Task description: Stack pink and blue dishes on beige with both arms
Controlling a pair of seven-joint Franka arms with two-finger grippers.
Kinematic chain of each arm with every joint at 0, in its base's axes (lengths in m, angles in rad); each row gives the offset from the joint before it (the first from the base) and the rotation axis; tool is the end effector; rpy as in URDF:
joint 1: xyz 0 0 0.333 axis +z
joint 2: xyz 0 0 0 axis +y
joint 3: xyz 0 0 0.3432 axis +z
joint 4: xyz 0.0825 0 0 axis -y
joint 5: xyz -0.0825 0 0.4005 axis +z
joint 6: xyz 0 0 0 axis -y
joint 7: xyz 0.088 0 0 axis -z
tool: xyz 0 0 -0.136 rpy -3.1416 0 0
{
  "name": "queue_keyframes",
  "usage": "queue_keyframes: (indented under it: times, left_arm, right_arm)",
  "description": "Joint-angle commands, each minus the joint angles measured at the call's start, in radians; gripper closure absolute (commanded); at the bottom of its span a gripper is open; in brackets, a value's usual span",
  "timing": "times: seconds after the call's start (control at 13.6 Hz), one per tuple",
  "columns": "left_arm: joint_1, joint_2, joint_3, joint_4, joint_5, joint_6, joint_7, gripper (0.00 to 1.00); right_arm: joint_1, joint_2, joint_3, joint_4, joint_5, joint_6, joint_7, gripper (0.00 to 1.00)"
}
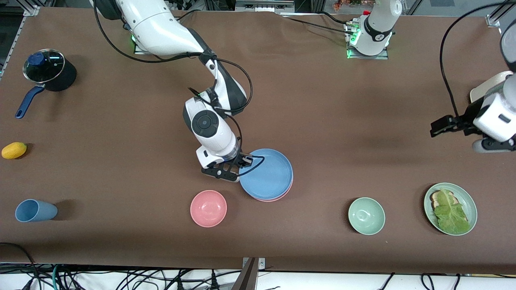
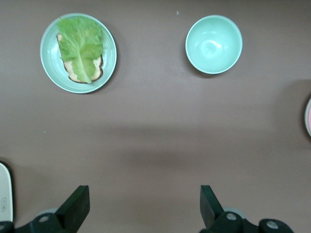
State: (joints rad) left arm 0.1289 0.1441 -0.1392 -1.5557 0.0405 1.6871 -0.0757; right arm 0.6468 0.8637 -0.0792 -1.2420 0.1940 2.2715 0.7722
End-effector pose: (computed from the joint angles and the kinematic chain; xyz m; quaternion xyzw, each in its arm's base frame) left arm 0.6247 0.0039 0.5548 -0.9995 -0.0309 0.0052 0.0104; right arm 0.6694 0.4578 0.2421 -0.9851 0.1411 -0.0347 0.0917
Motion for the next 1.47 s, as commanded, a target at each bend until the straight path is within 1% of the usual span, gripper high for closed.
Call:
queue_keyframes:
  times: [0.0, 0.07, 0.22, 0.29, 0.37, 0.44, 0.51, 0.59, 0.66, 0.73, 0.81, 0.95, 1.03, 1.1, 1.25, 1.39]
  left_arm:
    - [-0.034, -0.075, 0.030, -0.067, 0.016, 0.009, 0.037, 0.00]
    - [-0.037, -0.077, 0.045, -0.058, 0.016, 0.009, 0.036, 0.00]
    - [-0.032, -0.063, 0.043, -0.041, 0.016, 0.006, 0.033, 0.00]
    - [-0.032, -0.063, 0.040, -0.043, 0.019, 0.005, 0.034, 0.00]
    - [-0.034, -0.063, 0.038, -0.043, 0.018, 0.005, 0.031, 0.00]
    - [-0.035, -0.063, 0.036, -0.047, 0.019, 0.005, 0.030, 0.00]
    - [-0.035, -0.063, 0.036, -0.047, 0.019, 0.003, 0.030, 0.00]
    - [-0.035, -0.063, 0.036, -0.047, 0.019, 0.003, 0.031, 0.00]
    - [-0.034, -0.063, 0.036, -0.047, 0.019, 0.003, 0.034, 0.00]
    - [-0.035, -0.061, 0.036, -0.047, 0.019, 0.003, 0.034, 0.00]
    - [-0.037, -0.055, 0.036, -0.047, 0.019, 0.003, 0.033, 0.00]
    - [-0.037, -0.055, 0.035, -0.049, 0.019, 0.002, 0.028, 0.00]
    - [-0.037, -0.054, 0.035, -0.049, 0.019, -0.003, 0.028, 0.00]
    - [-0.037, -0.054, 0.035, -0.047, 0.019, -0.003, 0.028, 0.00]
    - [-0.037, -0.054, 0.035, -0.047, 0.019, -0.004, 0.028, 0.00]
    - [-0.037, -0.054, 0.035, -0.047, 0.019, -0.004, 0.025, 0.00]
  right_arm:
    - [0.004, 0.067, 0.004, 0.056, -0.027, 0.036, 0.015, 1.00]
    - [0.005, 0.067, 0.004, 0.053, -0.037, 0.033, 0.016, 0.95]
    - [0.007, 0.058, 0.004, 0.052, -0.038, 0.011, 0.015, 0.87]
    - [0.005, 0.055, 0.004, 0.053, -0.034, -0.021, 0.012, 0.81]
    - [0.001, 0.046, 0.004, 0.055, -0.034, -0.068, 0.010, 0.78]
    - [-0.004, 0.031, 0.001, 0.055, -0.037, -0.113, 0.009, 0.65]
    - [-0.006, 0.011, -0.016, 0.056, -0.039, -0.157, 0.003, 0.49]
    - [-0.006, -0.015, -0.040, 0.056, -0.039, -0.202, -0.004, 0.30]
    - [-0.009, -0.041, -0.063, 0.056, -0.039, -0.239, -0.010, 0.12]
    - [-0.013, -0.069, -0.083, 0.055, -0.041, -0.265, -0.037, 0.00]
    - [-0.015, -0.106, -0.118, 0.046, -0.042, -0.286, -0.091, 0.00]
    - [-0.016, -0.162, -0.218, 0.016, -0.030, -0.361, -0.204, 0.00]
    - [-0.021, -0.192, -0.256, -0.006, -0.027, -0.368, -0.277, 0.00]
    - [-0.036, -0.230, -0.272, -0.039, -0.025, -0.378, -0.334, 0.00]
    - [-0.079, -0.316, -0.277, -0.092, -0.019, -0.429, -0.410, 0.00]
    - [-0.110, -0.395, -0.278, -0.103, -0.019, -0.527, -0.473, 0.00]
